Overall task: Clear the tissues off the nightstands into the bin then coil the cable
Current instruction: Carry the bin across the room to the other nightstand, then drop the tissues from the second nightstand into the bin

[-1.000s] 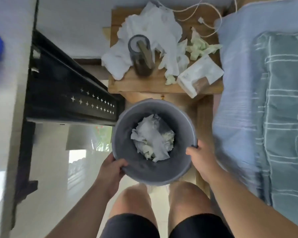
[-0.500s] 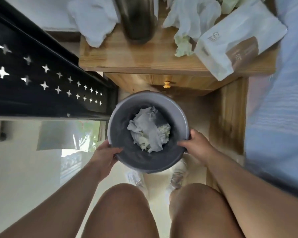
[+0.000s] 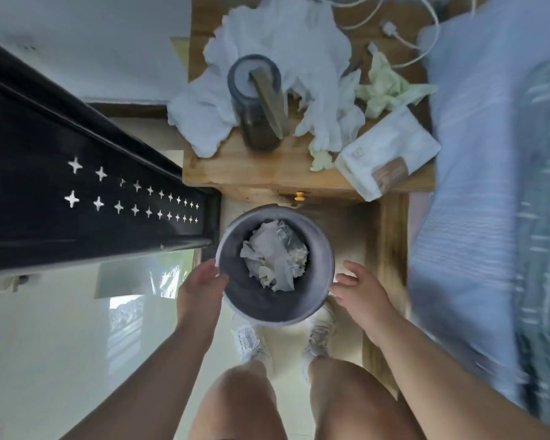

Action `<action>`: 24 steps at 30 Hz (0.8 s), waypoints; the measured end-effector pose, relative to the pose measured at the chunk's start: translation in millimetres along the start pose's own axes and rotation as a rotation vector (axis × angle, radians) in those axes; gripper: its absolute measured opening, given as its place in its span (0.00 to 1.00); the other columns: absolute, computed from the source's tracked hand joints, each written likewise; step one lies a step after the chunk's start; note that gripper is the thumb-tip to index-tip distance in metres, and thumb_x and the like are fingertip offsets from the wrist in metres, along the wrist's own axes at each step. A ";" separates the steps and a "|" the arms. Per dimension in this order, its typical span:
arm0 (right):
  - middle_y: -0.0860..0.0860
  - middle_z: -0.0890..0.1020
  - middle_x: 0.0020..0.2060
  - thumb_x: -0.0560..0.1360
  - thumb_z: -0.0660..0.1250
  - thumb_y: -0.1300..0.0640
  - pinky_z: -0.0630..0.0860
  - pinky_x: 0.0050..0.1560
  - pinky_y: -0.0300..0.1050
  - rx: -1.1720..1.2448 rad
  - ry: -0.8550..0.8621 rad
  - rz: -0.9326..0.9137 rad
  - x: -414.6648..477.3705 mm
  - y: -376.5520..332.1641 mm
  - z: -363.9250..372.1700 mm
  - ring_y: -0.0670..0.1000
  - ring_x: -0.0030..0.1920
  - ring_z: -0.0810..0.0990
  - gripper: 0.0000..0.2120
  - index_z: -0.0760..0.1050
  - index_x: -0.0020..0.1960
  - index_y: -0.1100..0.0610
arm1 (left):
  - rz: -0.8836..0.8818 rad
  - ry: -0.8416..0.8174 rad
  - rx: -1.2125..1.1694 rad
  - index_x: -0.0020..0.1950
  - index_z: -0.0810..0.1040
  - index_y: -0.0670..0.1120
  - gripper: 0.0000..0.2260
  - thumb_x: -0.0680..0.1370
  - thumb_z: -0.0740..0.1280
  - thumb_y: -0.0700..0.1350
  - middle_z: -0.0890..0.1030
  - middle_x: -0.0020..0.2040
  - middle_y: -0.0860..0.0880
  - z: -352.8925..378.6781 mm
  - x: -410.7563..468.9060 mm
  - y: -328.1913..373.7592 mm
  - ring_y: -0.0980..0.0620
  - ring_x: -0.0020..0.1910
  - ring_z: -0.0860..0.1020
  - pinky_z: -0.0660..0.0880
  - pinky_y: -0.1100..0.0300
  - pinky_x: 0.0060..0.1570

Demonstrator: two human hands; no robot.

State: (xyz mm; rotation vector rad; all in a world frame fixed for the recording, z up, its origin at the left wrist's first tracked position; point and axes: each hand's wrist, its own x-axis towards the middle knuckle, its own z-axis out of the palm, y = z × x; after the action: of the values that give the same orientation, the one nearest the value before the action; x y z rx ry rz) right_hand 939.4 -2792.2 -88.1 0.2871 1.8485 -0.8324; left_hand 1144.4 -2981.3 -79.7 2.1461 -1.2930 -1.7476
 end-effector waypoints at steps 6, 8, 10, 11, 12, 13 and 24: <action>0.47 0.86 0.51 0.77 0.68 0.63 0.83 0.60 0.56 -0.030 0.028 -0.159 -93.6 -75.5 -23.5 0.49 0.52 0.86 0.23 0.74 0.71 0.51 | 0.126 -0.107 -0.035 0.52 0.88 0.60 0.08 0.80 0.75 0.45 0.89 0.50 0.55 -2.5 -62.1 73.3 0.53 0.50 0.88 0.84 0.56 0.47; 0.48 0.87 0.49 0.76 0.70 0.60 0.84 0.57 0.54 -0.041 0.034 -0.232 -116.3 -100.8 -36.1 0.47 0.48 0.87 0.22 0.76 0.69 0.51 | 0.152 -0.135 -0.052 0.50 0.87 0.61 0.08 0.81 0.74 0.46 0.89 0.50 0.55 -0.1 -74.4 102.9 0.55 0.49 0.88 0.83 0.57 0.47; 0.47 0.88 0.45 0.73 0.70 0.55 0.83 0.54 0.51 -0.052 0.055 -0.306 -132.8 -125.0 -48.2 0.45 0.44 0.87 0.19 0.78 0.64 0.47 | 0.184 -0.162 -0.037 0.52 0.86 0.59 0.07 0.82 0.73 0.46 0.88 0.52 0.53 2.1 -81.6 131.6 0.54 0.51 0.87 0.83 0.57 0.48; 0.46 0.88 0.44 0.72 0.70 0.54 0.82 0.52 0.49 -0.061 0.072 -0.341 -139.0 -136.7 -53.6 0.45 0.43 0.87 0.18 0.79 0.61 0.45 | 0.202 -0.169 -0.027 0.54 0.85 0.59 0.06 0.82 0.73 0.46 0.88 0.52 0.53 2.5 -83.8 145.3 0.55 0.50 0.87 0.83 0.58 0.48; 0.46 0.88 0.43 0.72 0.70 0.53 0.82 0.51 0.50 -0.066 0.083 -0.374 -142.6 -149.1 -58.7 0.46 0.44 0.87 0.16 0.80 0.59 0.43 | 0.224 -0.168 -0.029 0.54 0.84 0.59 0.06 0.83 0.72 0.46 0.88 0.52 0.54 2.7 -84.2 158.9 0.57 0.49 0.87 0.83 0.60 0.47; 0.45 0.88 0.43 0.73 0.70 0.52 0.83 0.51 0.52 -0.062 0.089 -0.405 -143.3 -162.2 -63.3 0.47 0.44 0.87 0.14 0.80 0.58 0.43 | 0.245 -0.160 -0.031 0.54 0.83 0.59 0.06 0.83 0.72 0.46 0.88 0.50 0.57 2.9 -82.3 172.1 0.60 0.46 0.86 0.82 0.63 0.45; 0.39 0.86 0.45 0.76 0.73 0.54 0.80 0.48 0.38 -0.166 0.156 -0.644 -75.3 -298.5 -55.6 0.38 0.47 0.83 0.12 0.82 0.58 0.43 | 0.321 -0.031 -0.135 0.55 0.84 0.62 0.10 0.83 0.72 0.45 0.85 0.58 0.55 15.8 -29.6 270.7 0.53 0.58 0.85 0.83 0.55 0.52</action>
State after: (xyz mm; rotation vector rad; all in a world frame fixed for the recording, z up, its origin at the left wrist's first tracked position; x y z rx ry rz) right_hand 768.9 -2960.2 113.3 -0.3828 2.1752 -1.0969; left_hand 984.2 -3128.4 84.9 1.7342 -1.3909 -1.6868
